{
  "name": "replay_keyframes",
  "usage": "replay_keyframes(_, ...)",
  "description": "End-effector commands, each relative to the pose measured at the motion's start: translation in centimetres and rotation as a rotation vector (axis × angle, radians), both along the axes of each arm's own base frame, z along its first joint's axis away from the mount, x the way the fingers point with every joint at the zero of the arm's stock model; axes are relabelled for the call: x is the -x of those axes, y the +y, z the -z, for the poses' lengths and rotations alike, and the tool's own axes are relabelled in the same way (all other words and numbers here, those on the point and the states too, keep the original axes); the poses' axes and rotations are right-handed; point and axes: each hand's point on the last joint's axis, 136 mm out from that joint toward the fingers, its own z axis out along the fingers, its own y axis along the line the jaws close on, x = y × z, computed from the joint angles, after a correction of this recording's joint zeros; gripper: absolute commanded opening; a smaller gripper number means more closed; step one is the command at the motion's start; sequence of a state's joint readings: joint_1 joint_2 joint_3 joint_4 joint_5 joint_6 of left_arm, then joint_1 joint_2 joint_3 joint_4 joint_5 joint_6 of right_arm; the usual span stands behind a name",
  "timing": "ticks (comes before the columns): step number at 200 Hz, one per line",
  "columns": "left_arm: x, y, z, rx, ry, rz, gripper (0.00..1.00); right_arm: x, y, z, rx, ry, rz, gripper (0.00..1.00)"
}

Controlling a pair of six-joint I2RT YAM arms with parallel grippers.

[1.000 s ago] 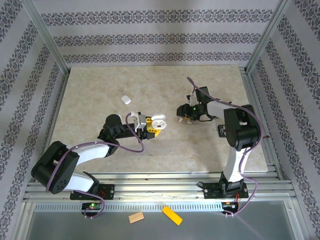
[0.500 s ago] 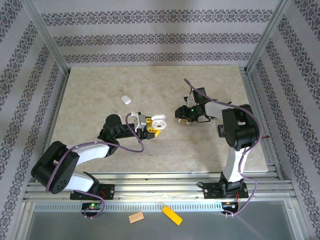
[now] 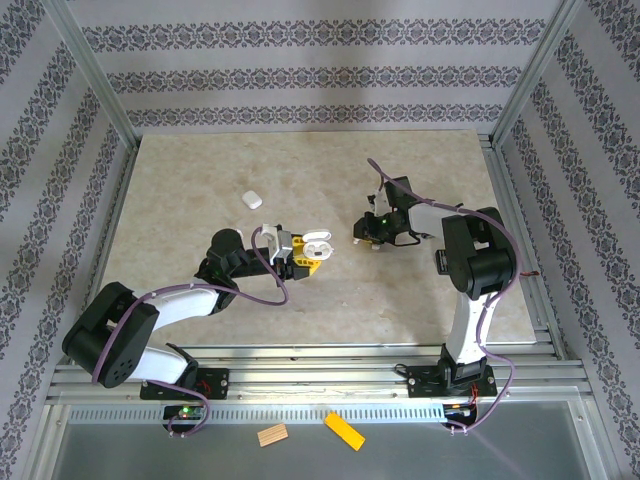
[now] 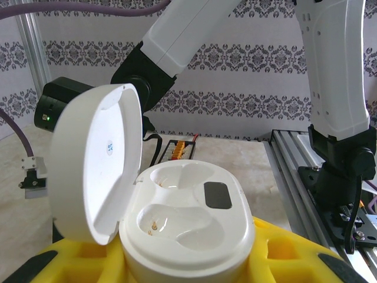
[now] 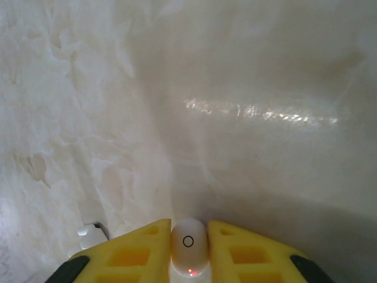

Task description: Insert the wireless bluetooth earbuds into the charging case

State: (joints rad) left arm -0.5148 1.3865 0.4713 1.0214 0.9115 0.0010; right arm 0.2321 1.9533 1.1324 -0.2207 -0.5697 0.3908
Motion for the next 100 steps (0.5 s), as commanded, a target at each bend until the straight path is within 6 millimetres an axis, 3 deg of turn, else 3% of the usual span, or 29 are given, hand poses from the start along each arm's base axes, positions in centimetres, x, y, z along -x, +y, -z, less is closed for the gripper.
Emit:
replay_keyframes(1, 0.2, 0.4, -0.1, -0.004, -0.027, 0.003, 0.3, 0.8, 0.3, 0.7, 0.005, 0.039, -0.007, 0.16)
replay_keyframes(60, -0.1, 0.5, 0.1, -0.001, -0.031, -0.018, 0.31, 1.1, -0.2, -1.1, 0.05, -0.012, 0.041, 0.16)
replay_keyframes(100, -0.5, 0.3, 0.8, -0.01, -0.009, -0.02, 0.31, 1.7, -2.4, -2.5, 0.19, -0.059, 0.249, 0.17)
